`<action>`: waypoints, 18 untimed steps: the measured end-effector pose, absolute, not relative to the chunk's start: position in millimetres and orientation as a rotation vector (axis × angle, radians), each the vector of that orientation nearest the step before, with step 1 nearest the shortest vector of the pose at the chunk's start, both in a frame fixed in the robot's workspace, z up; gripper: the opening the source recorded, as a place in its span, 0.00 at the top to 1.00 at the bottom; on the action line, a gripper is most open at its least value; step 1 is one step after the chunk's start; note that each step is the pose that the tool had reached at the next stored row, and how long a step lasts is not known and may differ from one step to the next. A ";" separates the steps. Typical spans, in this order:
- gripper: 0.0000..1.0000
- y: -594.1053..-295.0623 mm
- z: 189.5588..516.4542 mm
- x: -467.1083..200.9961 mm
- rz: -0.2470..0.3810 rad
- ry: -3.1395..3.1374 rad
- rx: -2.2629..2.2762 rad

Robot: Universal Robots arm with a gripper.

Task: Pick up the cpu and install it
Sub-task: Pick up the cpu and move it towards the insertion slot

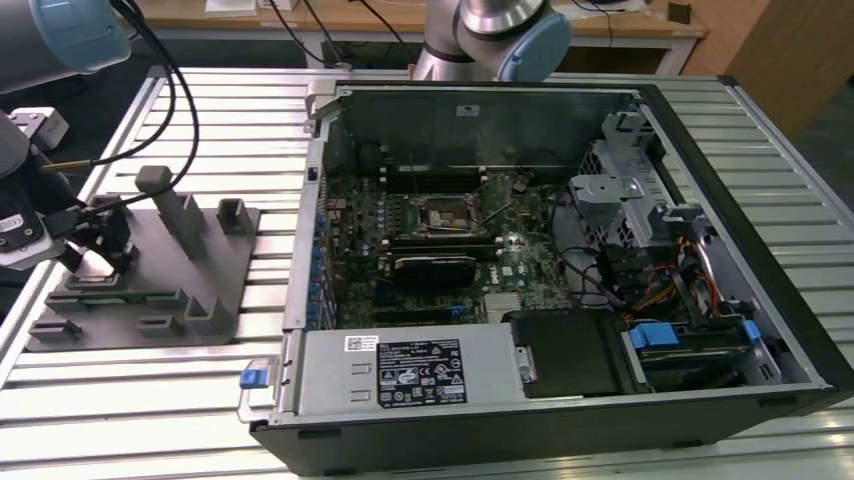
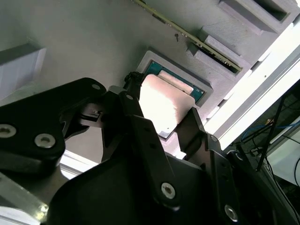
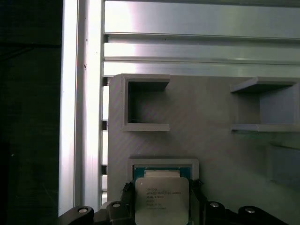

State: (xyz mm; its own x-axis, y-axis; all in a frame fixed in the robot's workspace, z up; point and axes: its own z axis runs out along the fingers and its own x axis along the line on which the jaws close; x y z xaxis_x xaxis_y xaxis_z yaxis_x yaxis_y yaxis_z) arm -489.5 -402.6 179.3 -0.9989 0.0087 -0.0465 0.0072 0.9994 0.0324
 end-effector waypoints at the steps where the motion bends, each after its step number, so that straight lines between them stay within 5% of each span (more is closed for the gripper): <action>1: 0.45 -402.6 179.3 -489.5 0.050 3.095 0.012; 18: 0.45 -402.6 209.1 -489.5 0.050 3.094 0.012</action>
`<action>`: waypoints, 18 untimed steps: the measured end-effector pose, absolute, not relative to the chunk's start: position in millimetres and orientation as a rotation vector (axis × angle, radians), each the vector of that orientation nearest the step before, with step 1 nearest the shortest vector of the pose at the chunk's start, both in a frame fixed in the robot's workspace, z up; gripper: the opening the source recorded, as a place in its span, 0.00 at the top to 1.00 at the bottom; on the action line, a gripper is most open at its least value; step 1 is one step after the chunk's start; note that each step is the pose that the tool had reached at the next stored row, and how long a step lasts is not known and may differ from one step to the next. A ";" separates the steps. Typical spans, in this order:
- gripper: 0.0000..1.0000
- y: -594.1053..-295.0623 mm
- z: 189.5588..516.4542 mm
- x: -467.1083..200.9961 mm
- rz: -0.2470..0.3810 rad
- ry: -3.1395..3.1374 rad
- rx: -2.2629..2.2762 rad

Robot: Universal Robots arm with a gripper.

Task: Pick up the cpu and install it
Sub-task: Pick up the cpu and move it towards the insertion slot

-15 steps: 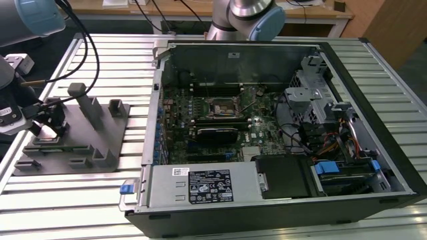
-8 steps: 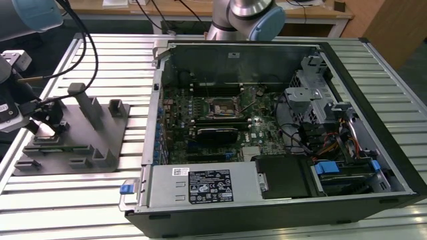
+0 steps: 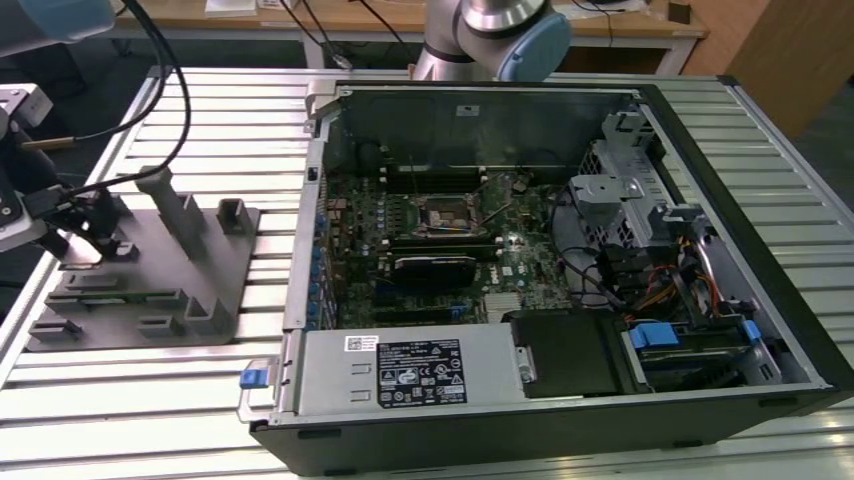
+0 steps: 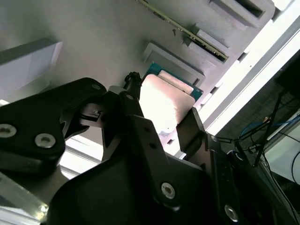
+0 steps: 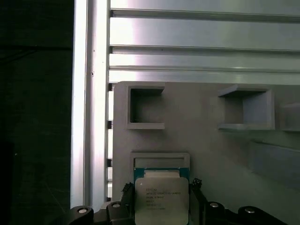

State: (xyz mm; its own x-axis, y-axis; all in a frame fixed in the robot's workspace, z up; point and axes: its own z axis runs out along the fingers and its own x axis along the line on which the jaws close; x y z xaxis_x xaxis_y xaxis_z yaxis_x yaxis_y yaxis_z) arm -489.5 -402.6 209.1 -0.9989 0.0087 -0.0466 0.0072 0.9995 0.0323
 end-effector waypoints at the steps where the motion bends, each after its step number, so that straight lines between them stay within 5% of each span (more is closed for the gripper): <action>1: 0.45 -402.6 211.2 -489.5 0.050 3.094 0.012; 18: 0.45 -402.4 247.3 -489.5 0.050 3.092 0.012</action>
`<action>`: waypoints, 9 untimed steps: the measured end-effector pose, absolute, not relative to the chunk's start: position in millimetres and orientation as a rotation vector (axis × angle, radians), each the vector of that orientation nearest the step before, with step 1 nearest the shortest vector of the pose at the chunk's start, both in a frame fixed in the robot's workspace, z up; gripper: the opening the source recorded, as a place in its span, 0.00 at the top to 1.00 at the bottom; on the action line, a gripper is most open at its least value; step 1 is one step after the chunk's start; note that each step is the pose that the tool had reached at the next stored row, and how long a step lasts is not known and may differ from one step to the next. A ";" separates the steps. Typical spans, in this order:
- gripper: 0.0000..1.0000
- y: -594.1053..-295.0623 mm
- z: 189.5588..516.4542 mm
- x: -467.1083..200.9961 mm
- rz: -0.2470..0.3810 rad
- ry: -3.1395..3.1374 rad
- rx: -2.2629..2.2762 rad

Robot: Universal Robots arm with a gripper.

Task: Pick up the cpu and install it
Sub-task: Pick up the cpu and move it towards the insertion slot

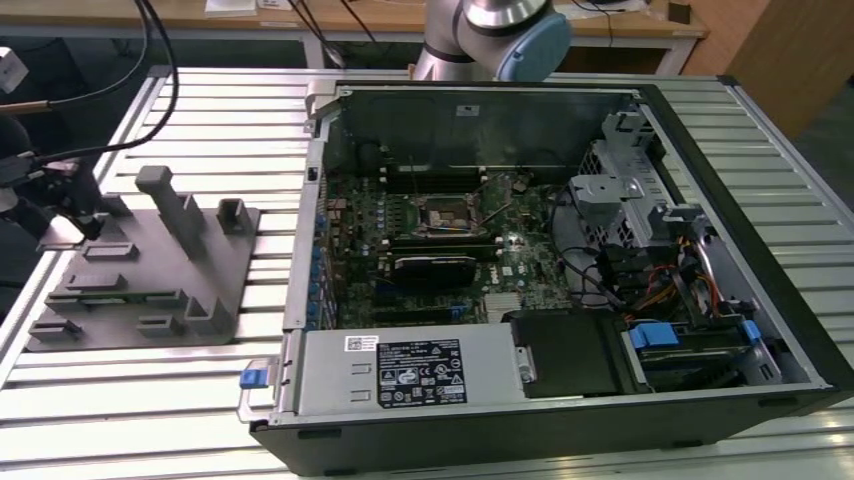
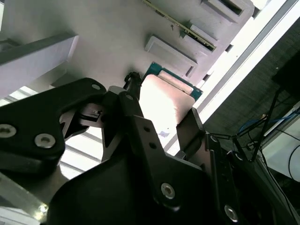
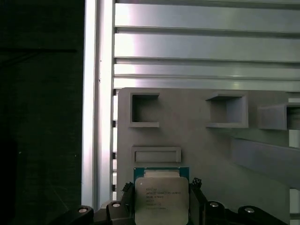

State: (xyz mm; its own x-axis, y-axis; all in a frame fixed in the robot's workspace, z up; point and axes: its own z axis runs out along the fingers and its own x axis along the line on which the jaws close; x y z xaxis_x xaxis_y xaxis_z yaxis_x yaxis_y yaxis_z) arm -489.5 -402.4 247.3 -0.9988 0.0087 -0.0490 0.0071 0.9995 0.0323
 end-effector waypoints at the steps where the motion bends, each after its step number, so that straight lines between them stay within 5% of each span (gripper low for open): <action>1: 0.45 -402.4 249.7 -489.5 0.050 3.092 0.012; 9: 0.45 -402.3 268.3 -489.5 0.050 3.091 0.012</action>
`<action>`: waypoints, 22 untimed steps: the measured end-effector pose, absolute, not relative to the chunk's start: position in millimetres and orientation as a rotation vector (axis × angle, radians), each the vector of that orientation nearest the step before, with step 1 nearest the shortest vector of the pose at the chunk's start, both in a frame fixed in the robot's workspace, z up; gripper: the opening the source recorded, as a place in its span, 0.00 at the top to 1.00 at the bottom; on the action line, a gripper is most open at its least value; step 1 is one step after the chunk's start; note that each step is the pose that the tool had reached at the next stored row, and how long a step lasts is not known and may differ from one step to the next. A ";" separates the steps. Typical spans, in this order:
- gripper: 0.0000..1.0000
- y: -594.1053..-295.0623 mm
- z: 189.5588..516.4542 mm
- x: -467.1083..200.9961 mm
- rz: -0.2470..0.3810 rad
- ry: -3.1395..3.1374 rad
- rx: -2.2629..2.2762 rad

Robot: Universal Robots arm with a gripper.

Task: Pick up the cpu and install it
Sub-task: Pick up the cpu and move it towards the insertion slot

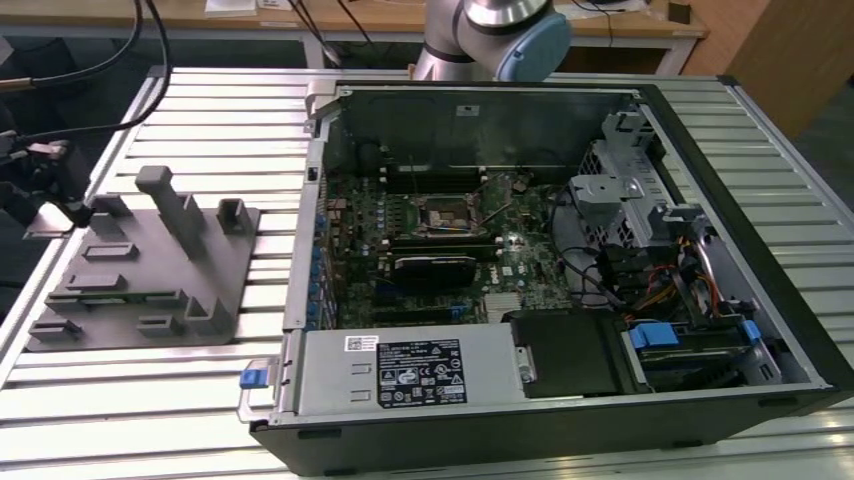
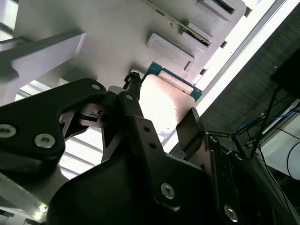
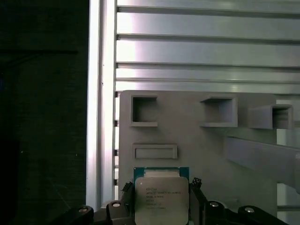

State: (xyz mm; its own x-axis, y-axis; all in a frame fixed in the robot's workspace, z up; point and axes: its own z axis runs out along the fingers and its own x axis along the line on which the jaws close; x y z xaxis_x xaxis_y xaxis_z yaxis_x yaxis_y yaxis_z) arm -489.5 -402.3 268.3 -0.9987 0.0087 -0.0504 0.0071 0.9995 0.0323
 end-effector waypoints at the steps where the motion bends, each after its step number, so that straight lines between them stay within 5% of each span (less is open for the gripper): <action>1: 0.45 -402.3 270.2 -489.5 0.050 3.090 0.012; 22: 0.45 -402.3 302.1 -489.5 0.050 3.088 0.012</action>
State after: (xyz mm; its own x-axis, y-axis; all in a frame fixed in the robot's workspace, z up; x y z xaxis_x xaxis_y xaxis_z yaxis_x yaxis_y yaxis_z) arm -489.5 -402.3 302.1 -0.9986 0.0087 -0.0528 0.0070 0.9995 0.0323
